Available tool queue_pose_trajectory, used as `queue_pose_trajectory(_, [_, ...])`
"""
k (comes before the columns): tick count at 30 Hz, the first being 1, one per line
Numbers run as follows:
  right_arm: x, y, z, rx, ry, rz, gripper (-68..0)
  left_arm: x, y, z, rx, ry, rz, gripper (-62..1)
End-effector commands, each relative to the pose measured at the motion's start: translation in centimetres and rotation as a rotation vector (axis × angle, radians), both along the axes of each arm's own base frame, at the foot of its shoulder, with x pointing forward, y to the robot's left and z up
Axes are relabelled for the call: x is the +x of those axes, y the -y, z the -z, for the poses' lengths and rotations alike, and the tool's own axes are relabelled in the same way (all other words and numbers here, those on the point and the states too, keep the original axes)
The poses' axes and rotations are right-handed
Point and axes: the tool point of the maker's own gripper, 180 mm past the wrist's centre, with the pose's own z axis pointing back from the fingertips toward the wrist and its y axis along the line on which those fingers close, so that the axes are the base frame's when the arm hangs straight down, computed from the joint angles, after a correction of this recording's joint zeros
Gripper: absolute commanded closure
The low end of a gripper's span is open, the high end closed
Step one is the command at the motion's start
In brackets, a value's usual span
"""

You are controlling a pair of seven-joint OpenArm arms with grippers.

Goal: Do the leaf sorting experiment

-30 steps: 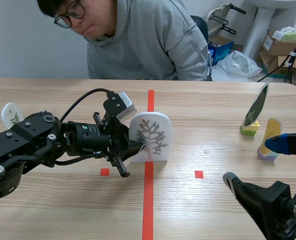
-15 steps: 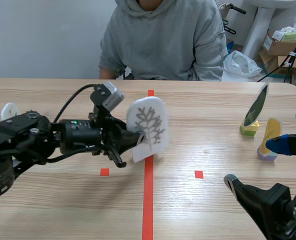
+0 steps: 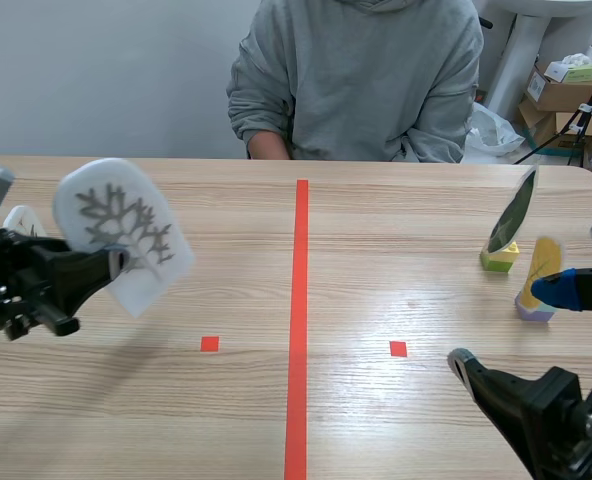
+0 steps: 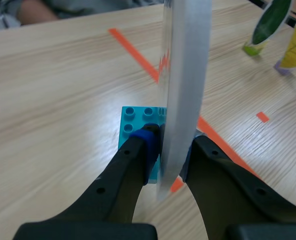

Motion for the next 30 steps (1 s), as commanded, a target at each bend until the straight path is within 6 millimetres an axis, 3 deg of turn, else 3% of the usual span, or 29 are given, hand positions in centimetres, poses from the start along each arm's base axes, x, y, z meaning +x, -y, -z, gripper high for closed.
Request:
queue_pose_trajectory(1, [0.4,0.1,-0.5,0.007,0.020,-0.003,-59.1,0.2,-1.0,-0.3,-0.025,0.013,-0.042,-5.5])
queue_pose_trajectory(7, [0.4,0.1,-0.5,0.007,0.021,-0.003,-59.1,0.3,-7.3,0.7,0.020,-0.008,-0.288,-5.5])
queue_pose_trajectory(13, [0.4,0.1,-0.5,0.007,0.021,-0.003,-59.1,1.0,-11.4,1.2,0.077,-0.007,-0.432,-5.5])
queue_pose_trajectory(30, [0.4,0.1,-0.5,0.007,0.020,-0.003,-59.1,4.0,-15.8,4.0,0.117,-0.040,-0.588,-5.5])
